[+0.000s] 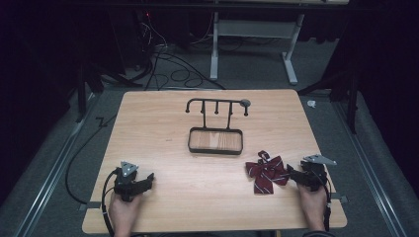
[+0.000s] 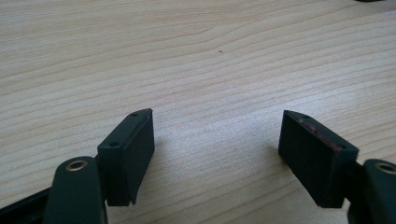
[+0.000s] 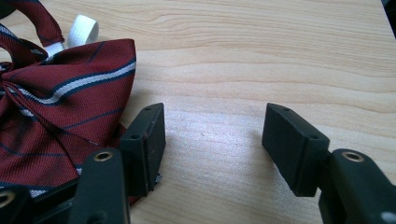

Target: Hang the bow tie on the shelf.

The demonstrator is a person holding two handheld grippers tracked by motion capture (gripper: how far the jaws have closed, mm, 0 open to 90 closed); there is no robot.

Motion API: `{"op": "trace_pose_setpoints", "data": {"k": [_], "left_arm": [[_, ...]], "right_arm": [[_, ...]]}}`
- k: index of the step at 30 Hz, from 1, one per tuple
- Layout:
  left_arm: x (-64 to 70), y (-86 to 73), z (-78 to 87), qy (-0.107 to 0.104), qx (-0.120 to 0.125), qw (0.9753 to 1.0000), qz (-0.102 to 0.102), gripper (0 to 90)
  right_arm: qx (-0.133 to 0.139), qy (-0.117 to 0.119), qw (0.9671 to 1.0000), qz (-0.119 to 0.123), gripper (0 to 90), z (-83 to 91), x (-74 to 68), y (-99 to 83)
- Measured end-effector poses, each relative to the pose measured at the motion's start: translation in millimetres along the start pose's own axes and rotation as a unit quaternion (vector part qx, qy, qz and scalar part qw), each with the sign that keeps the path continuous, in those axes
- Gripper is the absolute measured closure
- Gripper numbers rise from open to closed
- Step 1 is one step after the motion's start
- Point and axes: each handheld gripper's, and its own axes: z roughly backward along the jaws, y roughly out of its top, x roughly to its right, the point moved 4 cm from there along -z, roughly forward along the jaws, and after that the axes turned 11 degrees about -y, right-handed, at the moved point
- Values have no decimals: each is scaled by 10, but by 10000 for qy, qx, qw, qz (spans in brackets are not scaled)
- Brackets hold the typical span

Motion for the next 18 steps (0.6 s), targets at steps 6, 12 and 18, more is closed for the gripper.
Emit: {"op": "trace_pose_setpoints", "data": {"k": [6, 12, 18], "left_arm": [[1, 0, 0, 3, -13, 10000, -2, 273], [-3, 0, 2, -12, -6, 10000, 2, 271], [-3, 0, 2, -14, -4, 10000, 4, 270]], "right_arm": [[-9, -10, 10000, -7, 414, 1, 1, 1], [2, -18, 10000, -2, 427, 0, 6, 2], [15, -29, 10000, -57, 479, 1, 26, 2]]}}
